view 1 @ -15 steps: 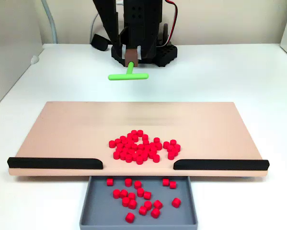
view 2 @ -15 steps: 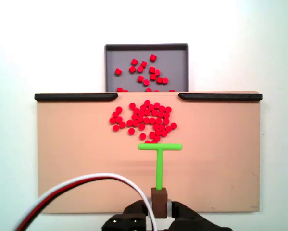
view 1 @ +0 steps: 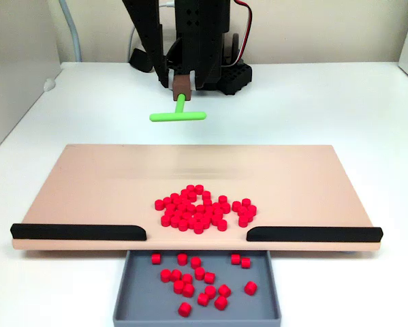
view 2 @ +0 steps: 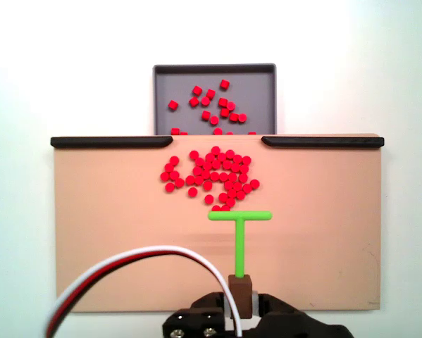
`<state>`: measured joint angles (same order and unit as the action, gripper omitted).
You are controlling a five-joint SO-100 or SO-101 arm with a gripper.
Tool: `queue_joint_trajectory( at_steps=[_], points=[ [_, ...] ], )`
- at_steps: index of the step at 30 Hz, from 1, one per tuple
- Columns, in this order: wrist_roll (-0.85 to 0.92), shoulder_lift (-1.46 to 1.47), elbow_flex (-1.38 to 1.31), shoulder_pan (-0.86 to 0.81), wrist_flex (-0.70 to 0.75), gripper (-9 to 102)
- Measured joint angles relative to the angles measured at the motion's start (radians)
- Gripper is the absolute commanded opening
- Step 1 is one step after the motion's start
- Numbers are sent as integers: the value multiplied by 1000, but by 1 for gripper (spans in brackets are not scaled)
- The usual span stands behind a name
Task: Push granules from left to the grey container
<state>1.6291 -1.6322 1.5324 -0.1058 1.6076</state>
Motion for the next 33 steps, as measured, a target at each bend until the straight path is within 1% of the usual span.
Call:
queue_joint_trajectory(
  at_steps=[7, 15, 23, 33],
  points=[
    [138, 28, 0, -52, 0, 0],
    [218, 35, 0, -51, -2, 0],
    [215, 35, 0, -46, -2, 0],
    [137, 35, 0, -40, 3, 0]
  ],
)
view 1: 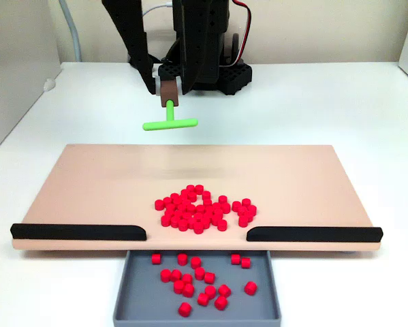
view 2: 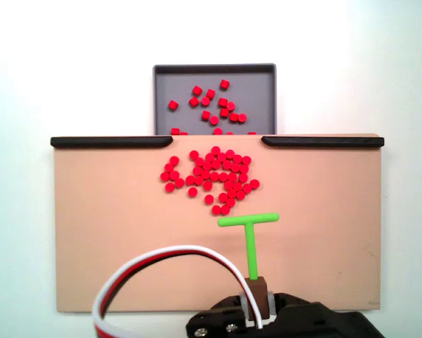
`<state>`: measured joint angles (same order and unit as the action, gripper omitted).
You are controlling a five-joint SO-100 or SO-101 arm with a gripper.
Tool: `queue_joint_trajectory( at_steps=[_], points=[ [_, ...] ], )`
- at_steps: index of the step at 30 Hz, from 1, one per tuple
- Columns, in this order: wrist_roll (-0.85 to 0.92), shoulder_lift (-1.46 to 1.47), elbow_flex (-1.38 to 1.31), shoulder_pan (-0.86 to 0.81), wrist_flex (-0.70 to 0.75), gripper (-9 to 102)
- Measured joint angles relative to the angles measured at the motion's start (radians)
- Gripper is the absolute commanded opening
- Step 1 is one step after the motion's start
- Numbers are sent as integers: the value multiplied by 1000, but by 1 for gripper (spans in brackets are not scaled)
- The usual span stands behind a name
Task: Push granules from left to the grey container
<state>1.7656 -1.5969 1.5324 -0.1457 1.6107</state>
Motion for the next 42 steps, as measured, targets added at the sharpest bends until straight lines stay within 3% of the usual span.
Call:
queue_joint_trajectory(
  at_steps=[42],
  points=[
    [-104, 0, 0, 40, -3, 0]
  ],
)
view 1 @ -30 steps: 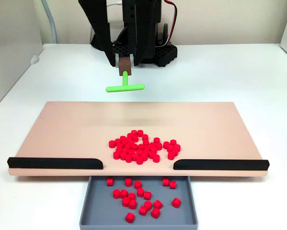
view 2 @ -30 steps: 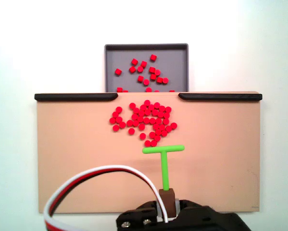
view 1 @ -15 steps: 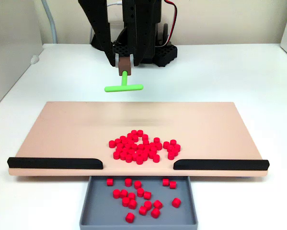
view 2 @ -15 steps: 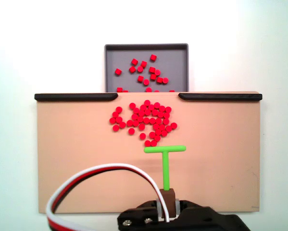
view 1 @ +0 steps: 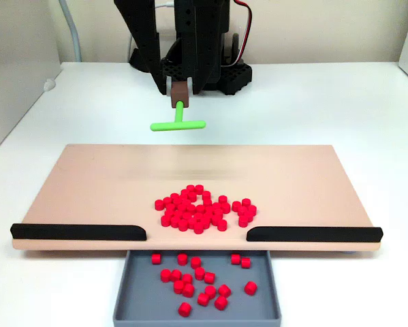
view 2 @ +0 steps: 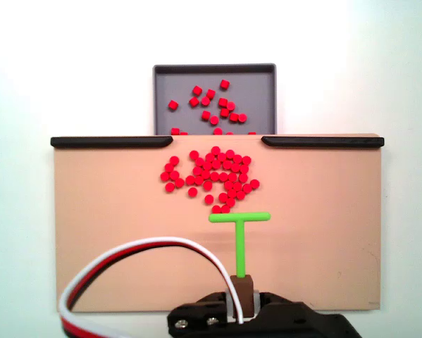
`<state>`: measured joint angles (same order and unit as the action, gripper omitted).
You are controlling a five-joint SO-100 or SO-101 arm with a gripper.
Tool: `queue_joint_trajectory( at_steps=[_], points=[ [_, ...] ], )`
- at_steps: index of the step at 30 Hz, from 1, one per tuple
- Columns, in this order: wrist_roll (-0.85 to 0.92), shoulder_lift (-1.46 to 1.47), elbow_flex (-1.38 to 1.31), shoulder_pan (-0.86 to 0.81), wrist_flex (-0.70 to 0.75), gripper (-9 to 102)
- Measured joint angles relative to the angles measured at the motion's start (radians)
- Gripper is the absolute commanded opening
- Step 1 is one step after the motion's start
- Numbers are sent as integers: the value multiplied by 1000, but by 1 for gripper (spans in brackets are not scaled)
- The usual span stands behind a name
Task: Push granules from left to the grey container
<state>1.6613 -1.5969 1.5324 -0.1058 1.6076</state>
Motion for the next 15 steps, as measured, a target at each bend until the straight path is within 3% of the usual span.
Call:
queue_joint_trajectory(
  at_steps=[8, 15],
  points=[
    [-107, -17, 0, 32, -2, 0],
    [-330, -18, 0, 87, 5, 0]
  ],
)
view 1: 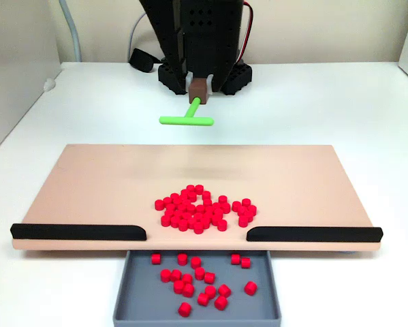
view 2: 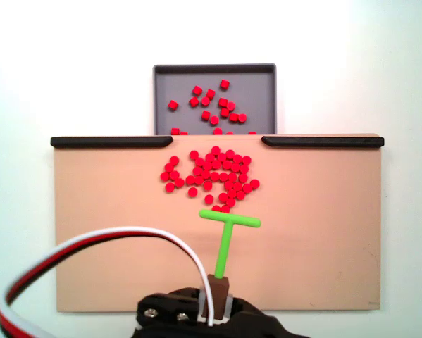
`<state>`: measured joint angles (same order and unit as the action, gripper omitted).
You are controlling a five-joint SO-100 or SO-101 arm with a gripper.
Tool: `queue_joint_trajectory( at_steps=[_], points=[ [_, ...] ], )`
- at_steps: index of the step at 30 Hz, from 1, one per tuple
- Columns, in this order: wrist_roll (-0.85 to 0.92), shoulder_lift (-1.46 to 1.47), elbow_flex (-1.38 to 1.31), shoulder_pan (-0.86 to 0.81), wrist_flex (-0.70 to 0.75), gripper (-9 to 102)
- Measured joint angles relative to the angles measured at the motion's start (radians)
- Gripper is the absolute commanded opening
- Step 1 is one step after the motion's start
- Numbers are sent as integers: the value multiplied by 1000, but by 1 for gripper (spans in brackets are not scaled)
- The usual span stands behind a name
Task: Push granules from left to the grey container
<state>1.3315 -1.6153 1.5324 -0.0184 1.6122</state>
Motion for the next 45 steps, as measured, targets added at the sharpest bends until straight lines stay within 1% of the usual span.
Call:
queue_joint_trajectory(
  at_steps=[4, 8, 14, 25, 31, 35, 45],
  points=[
    [-152, 0, 0, 55, 0, 0],
    [-324, 0, 0, 144, 0, 0],
    [-518, 0, 0, 258, 0, 0],
    [-865, 2, 0, 284, 0, 0],
    [-1055, 58, 0, 299, -9, 0],
    [-1149, 95, -8, 314, -9, 0],
    [-1350, 293, -270, 364, -2, 0]
  ],
)
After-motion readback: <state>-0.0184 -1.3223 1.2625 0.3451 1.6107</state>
